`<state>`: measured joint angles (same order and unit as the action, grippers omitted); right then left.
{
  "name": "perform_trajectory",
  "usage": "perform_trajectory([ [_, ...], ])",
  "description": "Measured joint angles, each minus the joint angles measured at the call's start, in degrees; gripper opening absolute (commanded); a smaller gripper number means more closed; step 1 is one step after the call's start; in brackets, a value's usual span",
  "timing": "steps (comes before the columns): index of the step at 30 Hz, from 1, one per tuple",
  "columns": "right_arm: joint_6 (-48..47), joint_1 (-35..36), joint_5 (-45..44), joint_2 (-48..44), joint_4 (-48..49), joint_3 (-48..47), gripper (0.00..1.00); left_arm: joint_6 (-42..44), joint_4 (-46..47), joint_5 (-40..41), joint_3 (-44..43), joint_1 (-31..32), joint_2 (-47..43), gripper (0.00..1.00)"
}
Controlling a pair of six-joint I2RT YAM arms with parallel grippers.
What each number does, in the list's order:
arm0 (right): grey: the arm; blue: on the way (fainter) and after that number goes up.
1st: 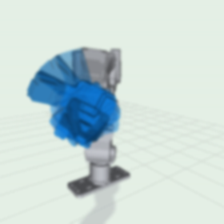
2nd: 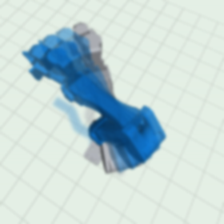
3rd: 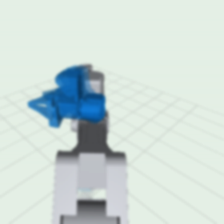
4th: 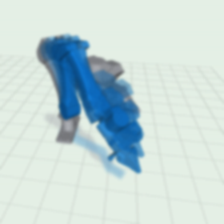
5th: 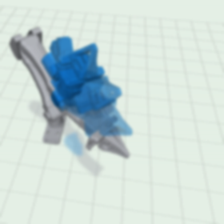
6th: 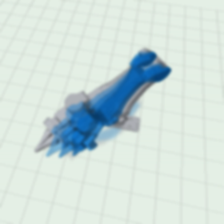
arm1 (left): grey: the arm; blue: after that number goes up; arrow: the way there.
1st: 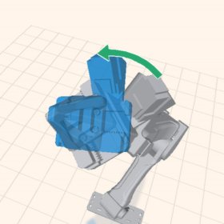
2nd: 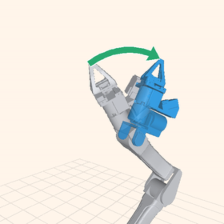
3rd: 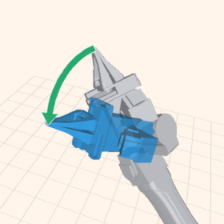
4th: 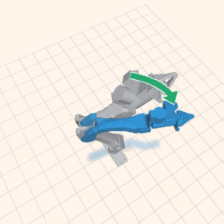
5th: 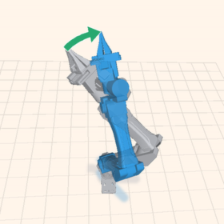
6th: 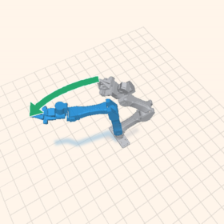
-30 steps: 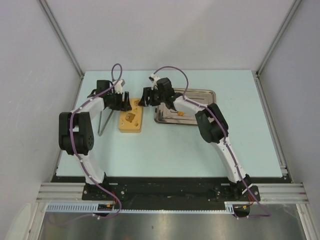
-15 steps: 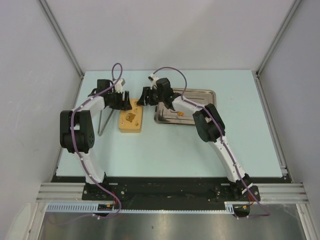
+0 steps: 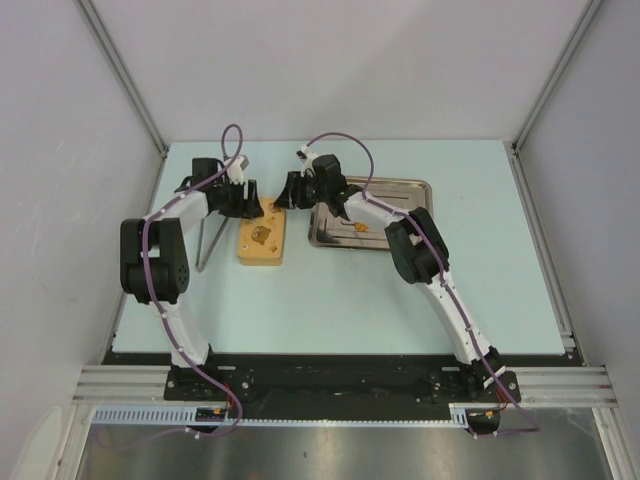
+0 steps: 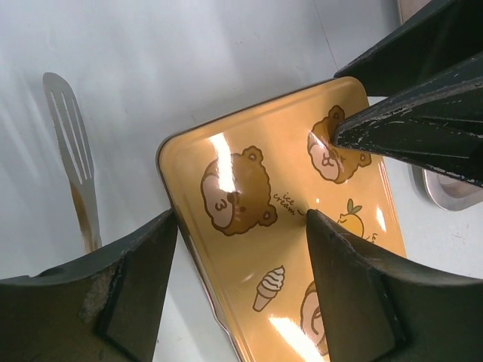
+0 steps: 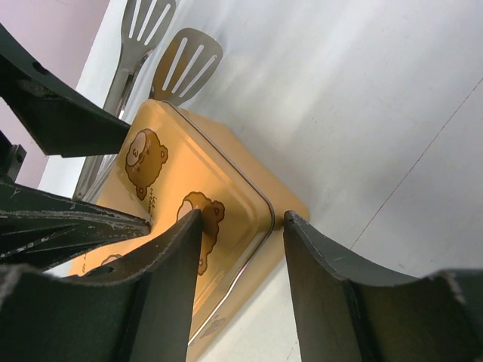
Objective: Pack the cookies
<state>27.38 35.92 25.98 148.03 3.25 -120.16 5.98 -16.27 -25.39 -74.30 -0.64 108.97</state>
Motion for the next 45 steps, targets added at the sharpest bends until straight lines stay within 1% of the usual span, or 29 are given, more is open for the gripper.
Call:
perform_trajectory([
  [11, 0.0, 0.0, -0.1, 0.0, 0.0, 0.0, 0.51, -1.7, 1.4, -6.5, -2.6, -2.6, 3.9, 0.73],
  [14, 0.0, 0.0, -0.1, 0.0, 0.0, 0.0, 0.51, -2.3, 1.1, -8.6, -4.5, -3.3, 5.9, 0.69],
  [18, 0.0, 0.1, -0.3, 0.0, 0.0, 0.0, 0.51, -3.3, 0.3, -11.4, -6.7, -4.4, 7.7, 0.61],
  [20, 0.0, 0.1, -0.3, 0.0, 0.0, 0.0, 0.5, -3.7, -0.2, -12.0, -7.3, -4.6, 8.2, 0.58],
  [24, -0.1, 0.1, -0.5, 0.0, 0.0, 0.0, 0.5, -4.4, -1.6, -12.2, -8.7, -4.9, 8.9, 0.53],
  [28, -0.1, 0.3, -1.1, 0.0, 0.1, 0.2, 0.5, -4.6, -3.0, -11.9, -10.1, -5.0, 9.9, 0.5],
  [33, -0.1, 0.3, -1.1, 0.0, 0.1, 0.2, 0.5, -5.3, -6.2, -11.9, -13.2, -5.2, 11.6, 0.44],
  [35, -0.1, 0.3, -1.2, 0.0, 0.1, 0.2, 0.5, -5.7, -6.8, -11.9, -13.7, -5.3, 11.8, 0.43],
  [41, -0.2, 0.3, -1.5, -0.4, 0.9, 1.2, 0.48, -6.1, -7.0, -11.9, -13.9, -5.4, 11.9, 0.45],
  [43, -0.3, 0.3, -1.7, -0.9, 1.3, 1.9, 0.49, -6.1, -7.0, -11.9, -13.9, -5.4, 11.9, 0.48],
  [44, -0.3, 0.3, -1.9, -1.2, 1.3, 2.3, 0.51, -6.1, -7.0, -11.9, -13.9, -5.4, 11.9, 0.5],
  [45, -0.4, 0.3, -2.1, -1.4, 1.2, 2.7, 0.53, -6.1, -7.0, -11.9, -13.9, -5.4, 11.9, 0.54],
])
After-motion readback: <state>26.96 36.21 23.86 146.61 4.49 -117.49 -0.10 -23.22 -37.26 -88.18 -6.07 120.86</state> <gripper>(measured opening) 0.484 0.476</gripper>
